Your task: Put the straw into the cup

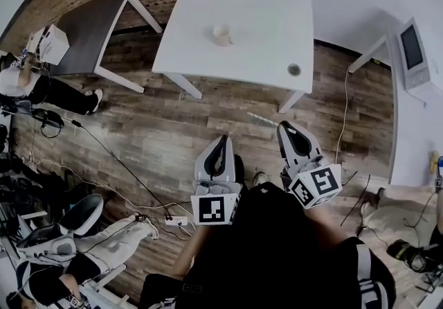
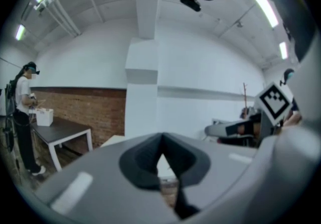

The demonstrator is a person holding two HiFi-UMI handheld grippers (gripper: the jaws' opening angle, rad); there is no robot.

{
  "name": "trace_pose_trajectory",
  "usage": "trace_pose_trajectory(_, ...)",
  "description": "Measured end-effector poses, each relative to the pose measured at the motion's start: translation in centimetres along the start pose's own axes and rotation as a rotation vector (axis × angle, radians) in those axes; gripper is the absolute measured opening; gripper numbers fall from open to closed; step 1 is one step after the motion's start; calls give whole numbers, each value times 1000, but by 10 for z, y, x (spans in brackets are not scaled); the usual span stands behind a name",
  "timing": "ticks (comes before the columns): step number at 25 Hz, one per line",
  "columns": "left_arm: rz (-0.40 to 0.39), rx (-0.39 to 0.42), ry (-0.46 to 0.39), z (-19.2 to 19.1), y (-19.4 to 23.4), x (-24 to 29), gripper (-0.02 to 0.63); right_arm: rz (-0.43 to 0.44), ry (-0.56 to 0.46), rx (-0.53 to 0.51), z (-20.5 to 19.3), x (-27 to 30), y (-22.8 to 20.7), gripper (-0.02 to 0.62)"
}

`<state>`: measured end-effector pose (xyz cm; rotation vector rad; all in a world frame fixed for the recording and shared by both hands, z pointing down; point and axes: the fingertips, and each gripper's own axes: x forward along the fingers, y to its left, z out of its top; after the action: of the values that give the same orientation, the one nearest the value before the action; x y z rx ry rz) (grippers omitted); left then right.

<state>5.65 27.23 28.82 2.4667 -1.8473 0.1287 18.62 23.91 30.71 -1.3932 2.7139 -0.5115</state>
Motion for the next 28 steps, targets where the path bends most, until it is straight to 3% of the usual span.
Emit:
trace_pose_trajectory(11,-67,-31,-7,10,68,74,5,-50,21,-10,17,91,-3,25)
trace_pose_trajectory(28,-210,-9,-8,14,178,158,5,-211,2,-10,32,214,-7,25)
